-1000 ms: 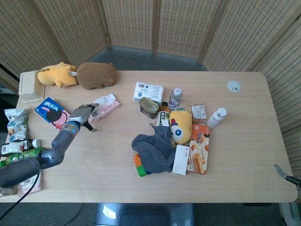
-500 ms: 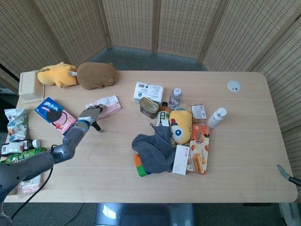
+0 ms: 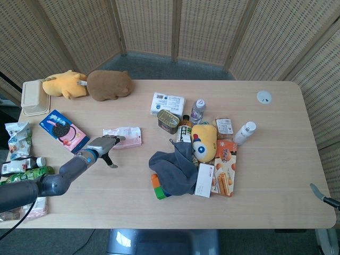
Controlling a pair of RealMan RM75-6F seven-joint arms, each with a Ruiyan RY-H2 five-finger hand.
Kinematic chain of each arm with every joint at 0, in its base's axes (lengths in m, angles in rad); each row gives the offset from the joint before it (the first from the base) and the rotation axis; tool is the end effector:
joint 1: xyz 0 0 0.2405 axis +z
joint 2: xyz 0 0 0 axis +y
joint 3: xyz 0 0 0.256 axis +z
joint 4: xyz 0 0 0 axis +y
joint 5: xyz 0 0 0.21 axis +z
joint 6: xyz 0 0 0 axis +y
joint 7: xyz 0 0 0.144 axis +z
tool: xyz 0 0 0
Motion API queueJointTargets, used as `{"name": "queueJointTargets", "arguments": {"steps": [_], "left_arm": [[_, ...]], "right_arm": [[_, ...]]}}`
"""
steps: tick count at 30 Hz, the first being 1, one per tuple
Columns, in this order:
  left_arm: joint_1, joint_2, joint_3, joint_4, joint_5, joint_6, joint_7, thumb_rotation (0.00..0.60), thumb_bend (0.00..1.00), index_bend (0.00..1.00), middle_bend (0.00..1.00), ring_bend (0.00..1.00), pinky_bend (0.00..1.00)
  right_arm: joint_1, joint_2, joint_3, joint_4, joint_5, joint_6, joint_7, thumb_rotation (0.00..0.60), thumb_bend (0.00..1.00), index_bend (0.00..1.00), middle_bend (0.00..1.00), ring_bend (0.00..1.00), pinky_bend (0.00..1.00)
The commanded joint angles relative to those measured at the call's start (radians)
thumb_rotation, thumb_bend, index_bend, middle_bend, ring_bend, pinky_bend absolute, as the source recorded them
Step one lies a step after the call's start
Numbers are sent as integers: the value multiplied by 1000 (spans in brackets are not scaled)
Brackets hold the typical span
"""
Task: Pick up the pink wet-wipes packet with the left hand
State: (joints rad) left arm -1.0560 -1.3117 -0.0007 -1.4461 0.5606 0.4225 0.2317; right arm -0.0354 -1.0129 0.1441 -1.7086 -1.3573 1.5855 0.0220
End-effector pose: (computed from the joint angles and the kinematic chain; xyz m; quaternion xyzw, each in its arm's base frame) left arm -0.1801 0.3826 0.0083 -0.7518 -0.5409 -0.1563 0.3432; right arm -0.3238 -0.1581 0.2177 0.4877 -0.3907 0.3906 0.6760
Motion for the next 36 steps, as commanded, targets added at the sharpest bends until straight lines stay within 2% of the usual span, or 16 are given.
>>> {"name": "queueJointTargets", "arguments": {"steps": [1,4,7,22,27,29,31,33,34,36], "left_arm": [[60,45,-29,-77,100,136,-45,569,213,0,0,0,0],[82,16,-46,-54,150,227,-45,573,213,0,0,0,0],[79,-34,-44,13,169,266,-12,585,212,0,0,0,0],[7,-301,-36,355,-6,164,102,583,212,0,0,0,0],[-7,-356,-34,412,-45,142,125,600,214,0,0,0,0],[-8,-374,-40,425,-46,163,132,600,213,0,0,7,0],[-4,-389,-44,433,-35,195,142,600,213,28,16,81,0],[1,-397,-48,434,-32,215,150,600,215,127,100,230,24],[5,-401,-51,433,-32,225,154,600,215,204,191,330,68],[13,-407,-59,430,-29,244,155,600,218,389,400,540,227]], "right_arm": [[2,-3,0,2,-2,-2,3,347,201,0,0,0,0],[1,-6,0,6,-4,-3,7,349,202,0,0,0,0],[-4,-6,-1,11,-1,1,11,350,202,0,0,0,0],[-45,5,-3,38,28,26,41,350,203,0,0,0,0],[-53,3,0,42,35,33,44,348,202,0,0,0,0],[-53,3,0,43,34,32,44,346,203,0,0,0,0],[-53,2,1,44,33,32,46,347,202,0,0,0,0],[-54,1,2,44,32,32,50,349,203,0,0,0,0],[-55,0,3,45,32,33,51,348,204,0,0,0,0],[-56,-1,4,47,30,36,53,349,204,0,0,0,0]]}}
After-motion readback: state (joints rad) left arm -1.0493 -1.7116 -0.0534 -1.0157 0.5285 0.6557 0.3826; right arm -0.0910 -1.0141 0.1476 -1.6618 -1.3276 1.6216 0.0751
